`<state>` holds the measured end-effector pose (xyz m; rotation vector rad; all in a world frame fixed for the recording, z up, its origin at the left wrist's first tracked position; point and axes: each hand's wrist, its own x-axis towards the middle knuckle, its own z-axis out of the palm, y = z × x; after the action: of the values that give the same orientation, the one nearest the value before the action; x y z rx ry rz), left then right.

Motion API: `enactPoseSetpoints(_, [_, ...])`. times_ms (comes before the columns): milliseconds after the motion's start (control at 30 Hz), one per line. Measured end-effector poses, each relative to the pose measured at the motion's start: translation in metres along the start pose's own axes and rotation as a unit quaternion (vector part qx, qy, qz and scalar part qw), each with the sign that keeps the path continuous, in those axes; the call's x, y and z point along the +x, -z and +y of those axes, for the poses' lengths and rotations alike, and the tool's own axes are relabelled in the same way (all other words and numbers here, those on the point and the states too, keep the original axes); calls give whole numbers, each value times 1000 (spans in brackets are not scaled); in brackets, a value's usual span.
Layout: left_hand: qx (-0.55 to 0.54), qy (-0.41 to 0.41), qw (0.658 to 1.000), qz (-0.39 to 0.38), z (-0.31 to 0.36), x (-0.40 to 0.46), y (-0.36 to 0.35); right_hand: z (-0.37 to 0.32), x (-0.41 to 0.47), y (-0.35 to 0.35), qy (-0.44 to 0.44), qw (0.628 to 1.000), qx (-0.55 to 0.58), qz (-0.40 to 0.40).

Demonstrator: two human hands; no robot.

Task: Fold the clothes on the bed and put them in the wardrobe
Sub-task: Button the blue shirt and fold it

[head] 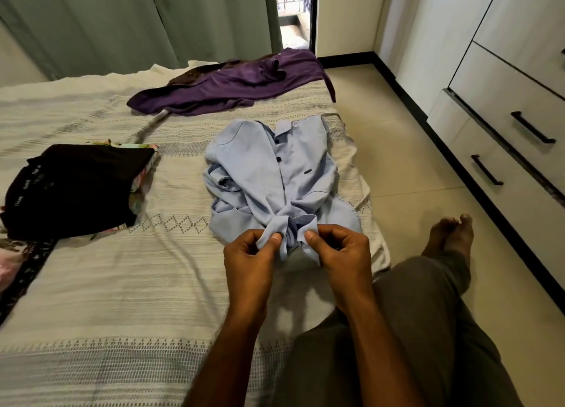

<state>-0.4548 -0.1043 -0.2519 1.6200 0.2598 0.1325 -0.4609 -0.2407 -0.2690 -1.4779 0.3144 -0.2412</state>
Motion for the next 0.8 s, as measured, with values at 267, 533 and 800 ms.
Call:
enactPoseSetpoints(267, [26,-57,998,5,9,-10,-10,4,-2,-1,25,999,-34,-31])
enactPoseSetpoints(533, [80,-72,994,12,8,-11,-15,-1,-5,-3,61,996,-54,-46])
enactPoseSetpoints(800, [90,-61,994,30,0,-9,-12,1,-6,-6,113,985,-123,-44])
